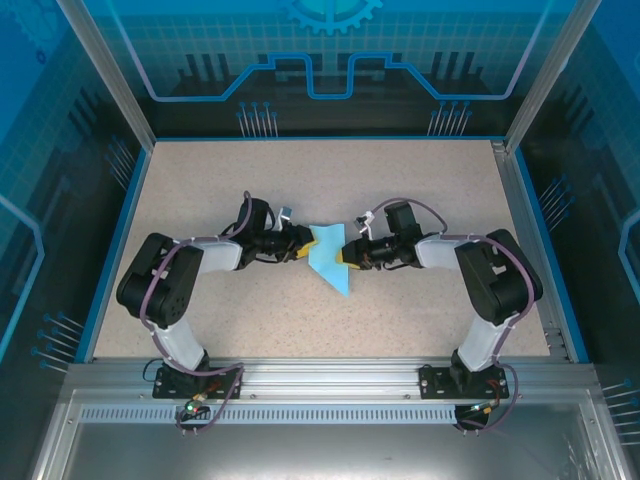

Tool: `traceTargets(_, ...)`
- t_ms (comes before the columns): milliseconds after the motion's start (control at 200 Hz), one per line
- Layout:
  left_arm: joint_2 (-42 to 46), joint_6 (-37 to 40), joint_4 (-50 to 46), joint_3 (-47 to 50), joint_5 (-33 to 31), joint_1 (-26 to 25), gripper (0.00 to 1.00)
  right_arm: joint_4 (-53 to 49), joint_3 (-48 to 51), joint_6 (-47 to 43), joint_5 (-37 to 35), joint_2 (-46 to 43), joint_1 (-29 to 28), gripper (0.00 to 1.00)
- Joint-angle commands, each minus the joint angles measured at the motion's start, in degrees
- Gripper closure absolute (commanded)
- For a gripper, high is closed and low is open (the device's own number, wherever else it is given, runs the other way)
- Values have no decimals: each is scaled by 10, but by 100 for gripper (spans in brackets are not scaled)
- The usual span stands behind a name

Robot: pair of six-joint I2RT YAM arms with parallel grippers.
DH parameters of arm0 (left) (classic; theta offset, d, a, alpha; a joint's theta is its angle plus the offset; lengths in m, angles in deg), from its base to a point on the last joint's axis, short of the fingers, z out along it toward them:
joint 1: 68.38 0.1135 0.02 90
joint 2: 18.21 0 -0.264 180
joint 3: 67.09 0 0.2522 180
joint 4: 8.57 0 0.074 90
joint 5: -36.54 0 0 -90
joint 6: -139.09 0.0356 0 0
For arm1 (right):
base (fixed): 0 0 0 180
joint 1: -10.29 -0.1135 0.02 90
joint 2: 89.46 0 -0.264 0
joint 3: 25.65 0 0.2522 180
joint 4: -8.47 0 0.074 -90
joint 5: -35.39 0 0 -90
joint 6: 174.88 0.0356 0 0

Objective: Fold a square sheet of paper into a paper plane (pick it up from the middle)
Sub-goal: Place the paper at the center of the table, then fold the wing for the fifth time at the center of the table.

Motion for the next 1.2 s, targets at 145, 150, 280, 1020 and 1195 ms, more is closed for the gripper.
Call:
traceTargets(145, -20, -9, 9, 2, 0, 1, 86, -31, -21, -23, -18, 36, 9, 81)
traceTargets(150, -20, -8, 8, 2, -1, 0, 86, -32, -21, -23, -19, 36, 9, 81)
traceTargets(280, -30, -7, 2, 2, -19, -9, 93, -52, -28, -31, -38, 46, 9, 74)
traceTargets(1020, 30, -2, -99, 6, -192, -72, 95, -264, 2, -182, -544, -181, -179, 41)
traceTargets(1195, 35, -5, -99, 3, -186, -75, 95, -268, 3, -214, -684, -178, -293, 41)
